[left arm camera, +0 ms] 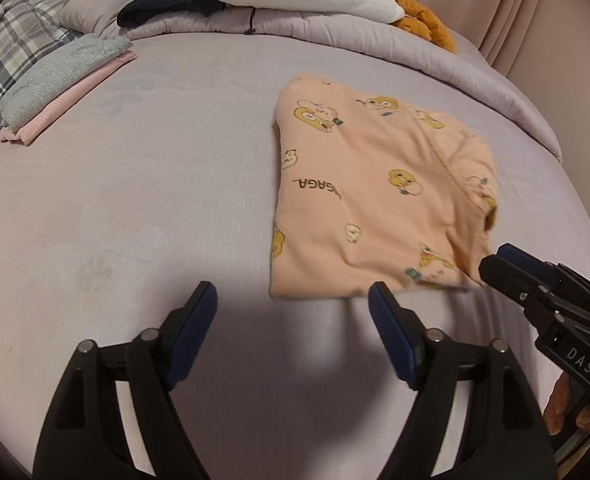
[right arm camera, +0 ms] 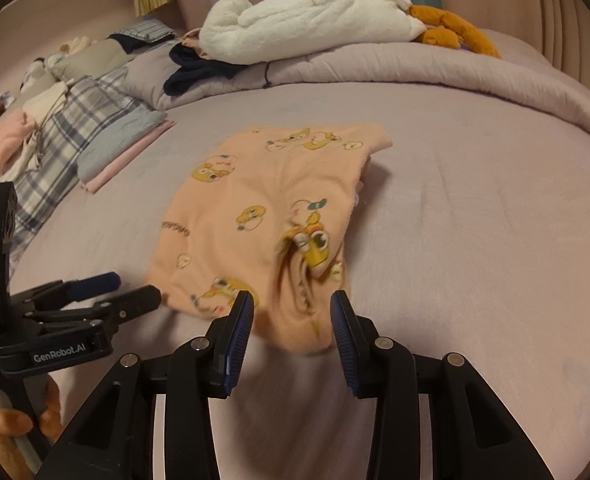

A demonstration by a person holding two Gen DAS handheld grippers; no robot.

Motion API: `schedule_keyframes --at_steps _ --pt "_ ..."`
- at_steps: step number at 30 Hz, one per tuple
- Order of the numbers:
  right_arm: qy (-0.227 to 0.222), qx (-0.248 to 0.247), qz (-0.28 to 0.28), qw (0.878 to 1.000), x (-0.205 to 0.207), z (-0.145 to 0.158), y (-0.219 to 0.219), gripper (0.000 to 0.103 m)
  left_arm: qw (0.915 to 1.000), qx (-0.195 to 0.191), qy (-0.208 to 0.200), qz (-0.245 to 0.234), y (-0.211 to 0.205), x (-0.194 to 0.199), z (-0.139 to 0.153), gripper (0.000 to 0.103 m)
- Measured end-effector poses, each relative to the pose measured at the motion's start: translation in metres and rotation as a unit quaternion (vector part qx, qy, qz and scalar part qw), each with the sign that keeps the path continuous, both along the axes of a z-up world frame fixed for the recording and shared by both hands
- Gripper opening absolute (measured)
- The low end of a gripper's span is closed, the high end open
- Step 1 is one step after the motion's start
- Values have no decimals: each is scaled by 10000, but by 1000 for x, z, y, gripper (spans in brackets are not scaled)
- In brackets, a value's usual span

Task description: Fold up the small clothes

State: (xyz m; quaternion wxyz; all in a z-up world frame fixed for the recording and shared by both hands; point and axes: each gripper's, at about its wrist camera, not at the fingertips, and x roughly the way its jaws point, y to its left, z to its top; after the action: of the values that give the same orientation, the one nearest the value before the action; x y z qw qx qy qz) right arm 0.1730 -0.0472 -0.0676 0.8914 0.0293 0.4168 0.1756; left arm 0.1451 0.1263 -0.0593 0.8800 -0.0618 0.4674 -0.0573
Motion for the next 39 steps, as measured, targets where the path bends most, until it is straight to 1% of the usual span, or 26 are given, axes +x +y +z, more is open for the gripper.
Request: schedule_keyframes --at_steps 2,3,5,8,11,14,17,19,23,25,27,28,30,34,37,39 --pt "-22 -13 20 10000 -5 3 1 42 10000 -50 -57 -12 1 -7 5 82" --pt "-36 -14 21 10000 -7 5 2 48 10000 -66 -75 -7 1 -10 7 83" --pt "-95 -9 11 10000 -13 9 2 54 9999 -102 -102 20 3 -15 12 85" --pt "-148 -15 5 9999 -22 13 2 54 9998 -133 -134 55 5 -24 17 90" --pt "-198 -5 -11 9998 -31 19 2 54 9998 -78 -150 111 6 -33 22 92" --pt "-234 25 -32 9997 -38 22 2 56 9997 -52 -169 165 7 -42 25 102" --pt "-327 51 -53 9994 -44 27 3 70 9995 -25 -227 223 10 -50 30 102" --pt "-403 52 -44 9992 -50 31 5 71 9995 -26 -209 256 11 -53 32 102" --pt "-490 60 -19 9988 -56 38 5 72 9991 97 -236 335 10 -63 39 102" --pt "-553 58 -25 9985 -60 42 5 76 9989 134 -253 379 11 -67 43 102" --pt "-610 63 -51 9981 -64 45 5 84 9987 174 -250 418 11 -70 46 102" --pt "-619 67 -48 9980 -65 47 5 86 9986 188 -242 432 11 -72 47 102" --pt "-610 77 -30 9981 -67 48 5 93 9985 205 -228 444 11 -75 49 102" --pt "-652 74 -39 9978 -72 52 6 94 9983 275 -221 463 8 -80 52 102" --pt "-671 69 -65 9977 -74 54 6 95 9984 250 -233 461 7 -84 55 102" --pt "-716 102 -95 9973 -77 57 3 101 9984 249 -249 448 6 -86 57 103"
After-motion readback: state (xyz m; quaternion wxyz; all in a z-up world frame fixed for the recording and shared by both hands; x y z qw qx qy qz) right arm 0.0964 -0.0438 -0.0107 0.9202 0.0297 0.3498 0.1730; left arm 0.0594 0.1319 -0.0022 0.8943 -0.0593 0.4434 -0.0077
